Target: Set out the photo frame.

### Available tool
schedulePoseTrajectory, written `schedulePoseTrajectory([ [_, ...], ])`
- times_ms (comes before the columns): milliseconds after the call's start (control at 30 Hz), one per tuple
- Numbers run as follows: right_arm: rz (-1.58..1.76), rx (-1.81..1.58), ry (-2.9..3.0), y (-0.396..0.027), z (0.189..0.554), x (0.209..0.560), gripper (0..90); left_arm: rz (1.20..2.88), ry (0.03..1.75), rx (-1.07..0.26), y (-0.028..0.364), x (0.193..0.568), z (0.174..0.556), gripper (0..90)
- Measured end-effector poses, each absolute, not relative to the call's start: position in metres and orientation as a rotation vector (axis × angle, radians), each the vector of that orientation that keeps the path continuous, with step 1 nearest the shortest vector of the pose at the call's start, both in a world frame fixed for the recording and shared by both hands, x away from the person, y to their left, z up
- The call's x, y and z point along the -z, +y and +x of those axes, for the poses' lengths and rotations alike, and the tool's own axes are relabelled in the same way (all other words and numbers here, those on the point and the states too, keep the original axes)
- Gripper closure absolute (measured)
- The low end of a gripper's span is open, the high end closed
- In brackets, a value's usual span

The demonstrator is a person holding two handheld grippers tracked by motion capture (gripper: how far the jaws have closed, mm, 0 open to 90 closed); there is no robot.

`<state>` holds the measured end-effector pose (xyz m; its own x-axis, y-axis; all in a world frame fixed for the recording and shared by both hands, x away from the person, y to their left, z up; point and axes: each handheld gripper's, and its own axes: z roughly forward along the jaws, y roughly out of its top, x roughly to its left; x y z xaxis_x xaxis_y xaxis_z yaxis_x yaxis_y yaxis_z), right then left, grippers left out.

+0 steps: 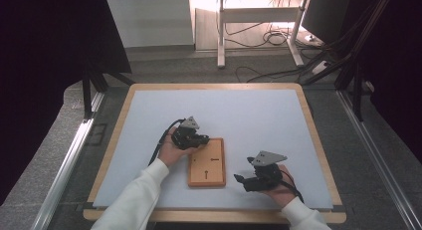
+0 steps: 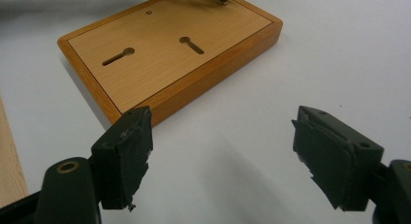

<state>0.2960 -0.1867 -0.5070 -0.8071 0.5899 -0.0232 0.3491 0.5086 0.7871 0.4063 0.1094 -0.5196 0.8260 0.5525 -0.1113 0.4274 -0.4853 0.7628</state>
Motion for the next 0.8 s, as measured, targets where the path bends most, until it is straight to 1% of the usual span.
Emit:
schedulePoseTrajectory([
  [333, 0.720, -1.196, 2.481, -0.177, 0.292, 0.505, 19.7, 2.154, 0.700, -0.108, 0.113, 0.520, 0.414, 83.5],
  [800, 0.591, -1.075, 2.512, -0.145, 0.281, 0.510, 11.7, 2.157, 0.690, -0.010, 0.117, 0.520, 0.425, 82.8],
])
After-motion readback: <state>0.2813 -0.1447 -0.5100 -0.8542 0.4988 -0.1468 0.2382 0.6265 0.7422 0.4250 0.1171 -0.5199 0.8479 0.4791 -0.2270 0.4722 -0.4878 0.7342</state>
